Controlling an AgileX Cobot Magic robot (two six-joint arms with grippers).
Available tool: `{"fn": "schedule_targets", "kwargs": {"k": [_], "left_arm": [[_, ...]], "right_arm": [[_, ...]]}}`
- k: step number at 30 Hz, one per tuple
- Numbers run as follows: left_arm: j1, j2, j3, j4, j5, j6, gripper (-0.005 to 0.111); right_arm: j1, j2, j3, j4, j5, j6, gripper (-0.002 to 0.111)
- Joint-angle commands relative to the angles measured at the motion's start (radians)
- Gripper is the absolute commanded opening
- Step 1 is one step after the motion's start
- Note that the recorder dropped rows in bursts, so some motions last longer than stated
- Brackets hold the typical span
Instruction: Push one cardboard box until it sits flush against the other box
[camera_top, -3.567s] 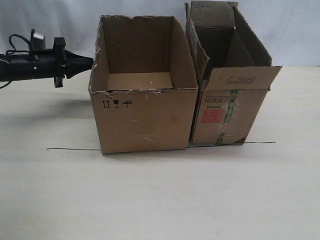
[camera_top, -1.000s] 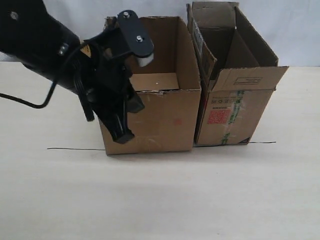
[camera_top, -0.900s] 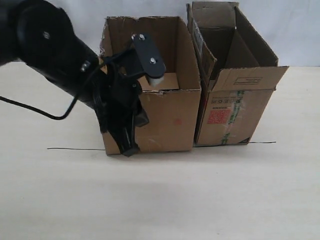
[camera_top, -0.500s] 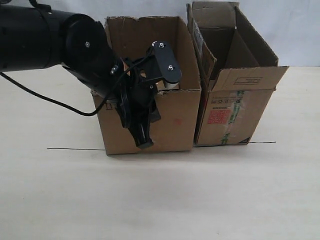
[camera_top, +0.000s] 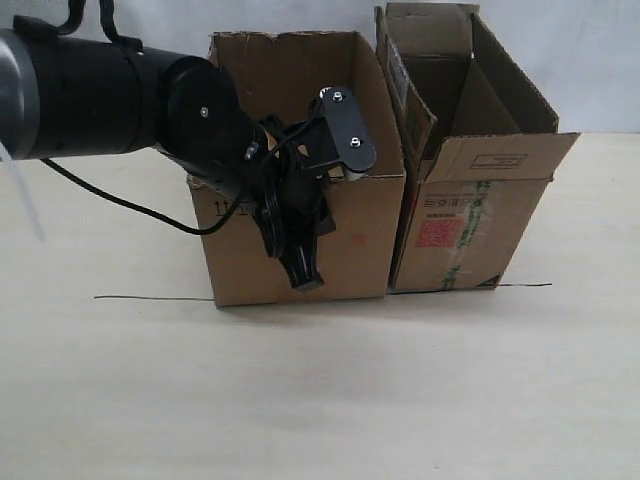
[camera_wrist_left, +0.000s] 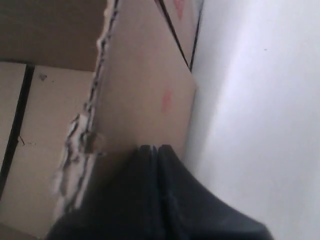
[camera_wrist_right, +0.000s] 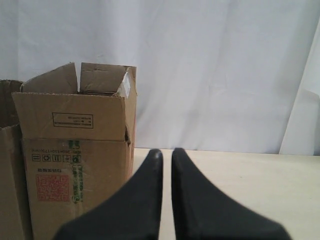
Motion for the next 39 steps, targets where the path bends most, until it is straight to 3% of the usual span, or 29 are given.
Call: {"fn": "schedule_targets", "kwargs": {"k": [1,20,33,39], "left_arm": [[-0.006,0.011,-0.009,-0.001,-0.051,0.0,0.0],[-0.001,0.026,-0.009,0.024,-0.061,0.001,0.0],[-0.001,-0.201,-0.009,0.04,0.185,-0.002,0.0],[-0.001,-0.186,0.019,0.099,0.247,0.022,0.0]], "right_arm": [[0.0,-0.003,0.004,-0.001,0.002,-0.002,0.005],[0.0,-0.003,0.004,-0.001,0.002,-0.002,0.005],[0.0,-0.003,0.004,-0.001,0.002,-0.002,0.005],[0.0,-0.003,0.004,-0.001,0.002,-0.002,0.005]]}}
